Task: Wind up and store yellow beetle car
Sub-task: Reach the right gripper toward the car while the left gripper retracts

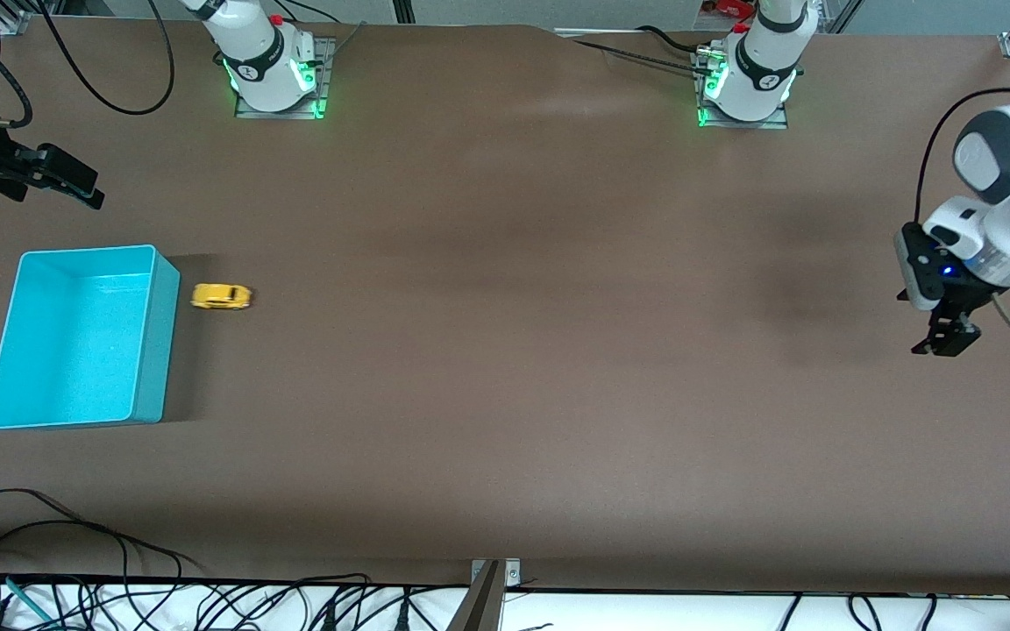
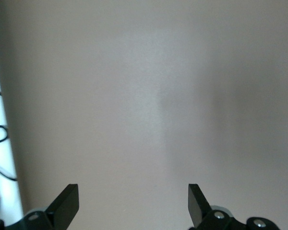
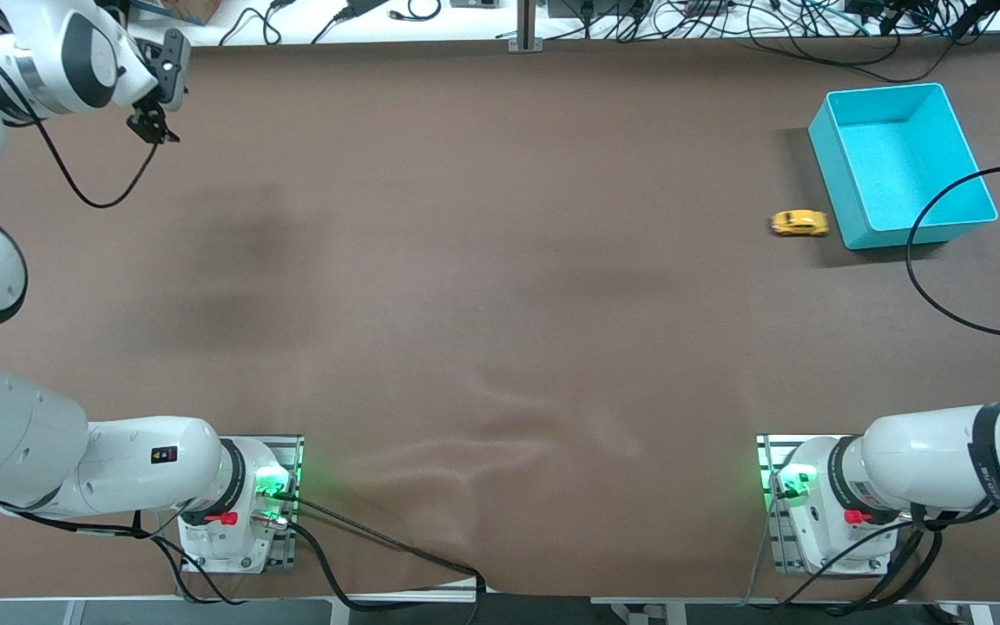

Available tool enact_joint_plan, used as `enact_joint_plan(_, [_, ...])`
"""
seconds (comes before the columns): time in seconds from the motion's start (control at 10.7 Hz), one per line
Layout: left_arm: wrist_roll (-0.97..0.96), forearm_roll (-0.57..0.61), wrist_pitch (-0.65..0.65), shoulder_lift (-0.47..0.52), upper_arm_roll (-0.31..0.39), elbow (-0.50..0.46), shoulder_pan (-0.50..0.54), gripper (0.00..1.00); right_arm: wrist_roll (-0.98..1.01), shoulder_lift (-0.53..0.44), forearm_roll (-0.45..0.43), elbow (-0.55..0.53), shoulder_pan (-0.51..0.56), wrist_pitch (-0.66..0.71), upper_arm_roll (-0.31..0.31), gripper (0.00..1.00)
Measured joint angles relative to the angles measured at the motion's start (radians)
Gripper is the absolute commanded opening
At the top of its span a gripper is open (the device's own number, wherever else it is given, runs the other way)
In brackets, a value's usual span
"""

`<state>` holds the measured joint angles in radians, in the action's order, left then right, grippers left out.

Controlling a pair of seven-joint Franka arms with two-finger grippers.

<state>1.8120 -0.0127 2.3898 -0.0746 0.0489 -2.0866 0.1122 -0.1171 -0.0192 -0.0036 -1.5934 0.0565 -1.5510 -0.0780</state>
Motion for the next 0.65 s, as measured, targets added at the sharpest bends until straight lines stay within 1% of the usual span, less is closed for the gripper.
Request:
enact_joint_plan(0.19, [-0.020, -0.004, -0.026, 0.047, 0.001, 0.003, -0.007, 1.00, 0.000, 0.000, 0.000, 0.000, 0.000, 0.000, 0.000, 1.00])
enact_joint_plan(0.28, [-0.065, -0.007, -0.062, 0.061, 0.002, 0.016, -0.007, 1.00, 0.000, 0.000, 0.000, 0.000, 0.000, 0.000, 0.000, 1.00])
enact_joint_plan(0.47, [-0.195, -0.009, -0.170, 0.069, 0.004, 0.077, -0.010, 1.00, 0.000, 0.003, 0.000, 0.000, 0.000, -0.010, 0.000, 1.00])
enact_joint_plan(0.65, [-0.366, -0.010, -0.311, 0.073, 0.004, 0.162, -0.018, 1.00, -0.007, 0.021, 0.000, -0.001, 0.002, -0.018, 0.002, 1.00])
